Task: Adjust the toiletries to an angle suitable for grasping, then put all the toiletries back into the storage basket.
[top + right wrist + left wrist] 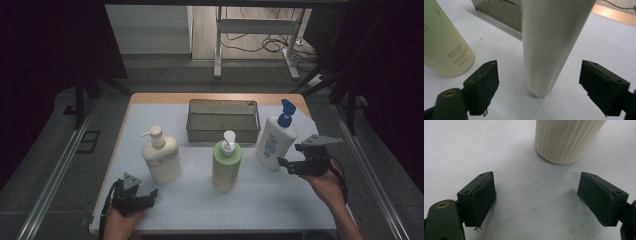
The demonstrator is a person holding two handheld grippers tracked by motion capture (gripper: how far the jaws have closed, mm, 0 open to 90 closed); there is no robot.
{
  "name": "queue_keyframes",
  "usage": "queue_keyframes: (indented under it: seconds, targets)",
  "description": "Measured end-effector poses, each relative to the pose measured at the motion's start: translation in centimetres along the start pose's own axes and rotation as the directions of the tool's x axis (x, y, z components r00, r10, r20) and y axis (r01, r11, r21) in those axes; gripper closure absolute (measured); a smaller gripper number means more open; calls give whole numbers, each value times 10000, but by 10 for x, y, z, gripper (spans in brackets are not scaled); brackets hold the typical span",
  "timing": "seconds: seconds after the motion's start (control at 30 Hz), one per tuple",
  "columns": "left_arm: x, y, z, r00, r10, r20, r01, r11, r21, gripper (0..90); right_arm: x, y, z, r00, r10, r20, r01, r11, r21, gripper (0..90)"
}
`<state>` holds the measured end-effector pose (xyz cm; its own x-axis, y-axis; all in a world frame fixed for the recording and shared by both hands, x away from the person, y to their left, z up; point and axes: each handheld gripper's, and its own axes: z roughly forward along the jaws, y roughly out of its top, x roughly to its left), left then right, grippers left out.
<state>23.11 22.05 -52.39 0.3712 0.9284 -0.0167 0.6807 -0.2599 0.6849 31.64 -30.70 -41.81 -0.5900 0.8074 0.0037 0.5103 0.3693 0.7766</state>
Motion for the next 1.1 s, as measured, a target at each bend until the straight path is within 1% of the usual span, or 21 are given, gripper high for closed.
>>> queue_keyframes:
  seconds: [0.13, 0.2, 0.23, 0.5, 0.53, 0.67, 0.8, 0.87, 1.0, 1.1]
  targets:
    - [0, 0, 0, 10000, -3, -7, 3, 10000, -9, 150, -1, 8, 3, 10000, -28, 30, 28, 10000, -95, 148]
    - [0, 0, 0, 10000, 2, -5, -2, 10000, -1, 150, -1, 10, 3, 10000, 48, 56, -47, 9999, -116, 146]
    - [0, 0, 0, 10000, 2, -4, -2, 10000, 1, 150, -1, 14, 5, 9999, 135, 41, -134, 9998, -169, 146]
    - [0, 0, 0, 10000, -3, 5, 3, 10000, 6, 149, -4, 28, 9, 9999, 122, -11, -123, 9994, -317, 140]
    - [0, 0, 0, 10000, -1, 2, 1, 10000, 6, 149, -5, 31, 11, 9998, 211, -12, -212, 9992, -334, 136]
    - [0, 0, 0, 10000, 0, 3, 0, 10000, 4, 150, -7, 38, 15, 9997, 236, -17, -237, 9990, -367, 143]
    - [0, 0, 0, 10000, -1, 4, 1, 10000, 5, 150, -8, 41, 18, 9997, 224, 18, -224, 9991, -364, 155]
    - [0, 0, 0, 10000, -3, 4, 3, 10000, 3, 149, -9, 43, 22, 9999, 162, 16, -162, 9992, -360, 179]
    - [0, 0, 0, 10000, -4, 5, 4, 10000, 3, 150, -9, 46, 26, 9998, 195, 7, -195, 9992, -355, 205]
    - [0, 0, 0, 10000, -1, 3, 1, 10000, 2, 150, -8, 47, 28, 9999, 92, 76, -89, 9993, -356, 245]
